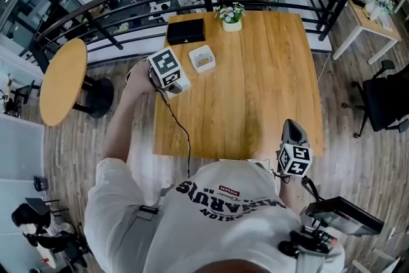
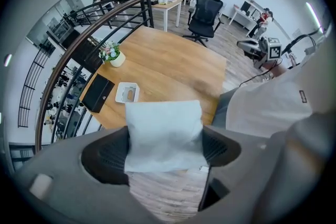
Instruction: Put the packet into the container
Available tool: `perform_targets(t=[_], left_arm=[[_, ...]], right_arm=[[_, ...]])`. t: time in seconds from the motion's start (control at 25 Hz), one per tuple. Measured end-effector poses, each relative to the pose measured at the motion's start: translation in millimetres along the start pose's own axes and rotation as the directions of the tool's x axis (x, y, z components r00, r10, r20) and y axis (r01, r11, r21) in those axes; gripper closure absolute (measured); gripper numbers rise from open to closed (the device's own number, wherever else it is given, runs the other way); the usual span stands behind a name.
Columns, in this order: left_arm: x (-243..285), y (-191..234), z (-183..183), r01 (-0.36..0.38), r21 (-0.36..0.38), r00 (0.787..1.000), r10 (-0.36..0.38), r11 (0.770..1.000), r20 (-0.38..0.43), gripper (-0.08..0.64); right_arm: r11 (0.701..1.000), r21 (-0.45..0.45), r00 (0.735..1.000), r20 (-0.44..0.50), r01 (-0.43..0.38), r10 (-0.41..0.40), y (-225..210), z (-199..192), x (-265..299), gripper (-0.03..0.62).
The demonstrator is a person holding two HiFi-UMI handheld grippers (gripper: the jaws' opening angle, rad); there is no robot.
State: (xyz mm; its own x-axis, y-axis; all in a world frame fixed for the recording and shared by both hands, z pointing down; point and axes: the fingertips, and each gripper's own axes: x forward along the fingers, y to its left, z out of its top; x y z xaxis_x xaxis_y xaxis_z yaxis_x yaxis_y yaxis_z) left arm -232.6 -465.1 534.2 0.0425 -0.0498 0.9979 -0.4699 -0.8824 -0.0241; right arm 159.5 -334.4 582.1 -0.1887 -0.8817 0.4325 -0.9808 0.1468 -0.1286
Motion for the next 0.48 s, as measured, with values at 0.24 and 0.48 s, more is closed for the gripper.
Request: perform_targets(t=[0.24, 0.48], left_arm=[[4.5, 33.4, 39.5, 0.031, 0.028, 1.000, -0.031, 0.999, -0.005, 0.141], [17.2, 80.6, 76.3, 0.062, 0.009, 0.998, -0.062, 0.998, -0.011, 0.141]], right_arm=[[0.996, 0.041, 0.997, -0.006, 0.081, -0.081, -23.7, -10.1, -20.9, 0.581], [0.984, 0.075, 0.987, -0.012, 0.163, -0.162, -46.3, -20.2, -42.9, 0.582]])
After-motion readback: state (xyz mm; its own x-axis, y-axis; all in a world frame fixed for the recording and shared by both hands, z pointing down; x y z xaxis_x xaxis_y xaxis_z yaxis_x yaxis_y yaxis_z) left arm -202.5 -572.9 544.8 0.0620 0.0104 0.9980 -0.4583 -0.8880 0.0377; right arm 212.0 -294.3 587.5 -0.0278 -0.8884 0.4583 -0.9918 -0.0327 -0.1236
